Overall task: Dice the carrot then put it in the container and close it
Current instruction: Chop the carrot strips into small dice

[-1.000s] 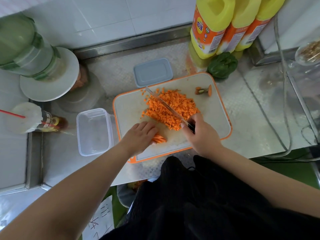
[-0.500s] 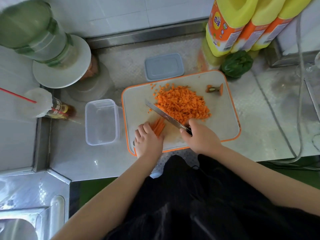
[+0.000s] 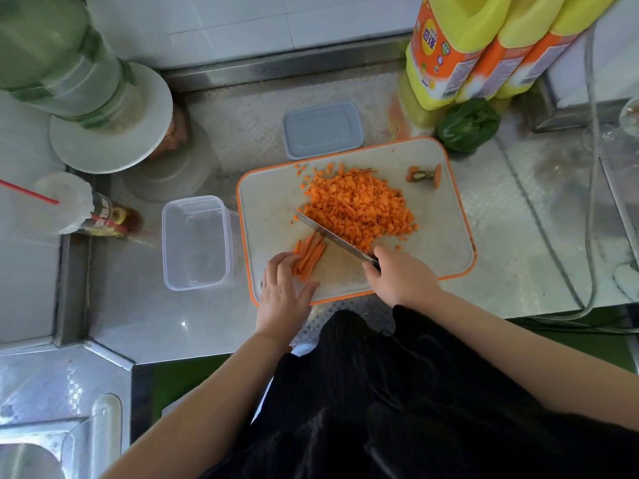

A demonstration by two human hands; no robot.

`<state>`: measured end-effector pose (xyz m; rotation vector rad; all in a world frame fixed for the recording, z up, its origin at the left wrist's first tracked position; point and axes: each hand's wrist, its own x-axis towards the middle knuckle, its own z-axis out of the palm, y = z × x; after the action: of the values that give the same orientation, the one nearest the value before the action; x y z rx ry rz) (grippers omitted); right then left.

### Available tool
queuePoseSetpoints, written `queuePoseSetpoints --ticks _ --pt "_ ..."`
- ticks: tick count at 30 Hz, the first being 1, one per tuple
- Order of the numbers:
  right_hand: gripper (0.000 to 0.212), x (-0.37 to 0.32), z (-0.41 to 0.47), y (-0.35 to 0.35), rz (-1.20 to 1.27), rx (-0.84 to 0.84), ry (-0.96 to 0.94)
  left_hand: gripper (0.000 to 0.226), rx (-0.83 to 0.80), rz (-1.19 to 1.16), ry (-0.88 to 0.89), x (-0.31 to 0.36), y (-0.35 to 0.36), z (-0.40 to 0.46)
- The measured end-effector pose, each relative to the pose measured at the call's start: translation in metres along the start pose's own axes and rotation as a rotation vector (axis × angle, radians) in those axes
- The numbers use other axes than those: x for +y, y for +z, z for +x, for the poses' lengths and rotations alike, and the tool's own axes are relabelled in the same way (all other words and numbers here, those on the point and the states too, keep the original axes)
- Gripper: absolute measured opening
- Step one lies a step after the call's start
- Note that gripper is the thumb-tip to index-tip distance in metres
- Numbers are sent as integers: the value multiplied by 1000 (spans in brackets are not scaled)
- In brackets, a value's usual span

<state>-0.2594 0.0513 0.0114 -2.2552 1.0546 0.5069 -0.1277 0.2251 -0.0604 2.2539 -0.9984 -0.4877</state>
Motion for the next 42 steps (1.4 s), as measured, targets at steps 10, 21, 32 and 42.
queuePoseSetpoints --ticks 10,21,32,42 --pt "24 -5 0 5 -44 -32 -24 50 -72 179 240 -24 -9 14" --pt "30 -11 0 0 2 0 -73 28 1 113 25 10 6 32" --pt "25 -10 -3 -3 -72 -16 -181 16 75 152 47 6 15 39" --pt "23 -19 8 2 -119 -77 -109 16 77 79 117 0 15 40"
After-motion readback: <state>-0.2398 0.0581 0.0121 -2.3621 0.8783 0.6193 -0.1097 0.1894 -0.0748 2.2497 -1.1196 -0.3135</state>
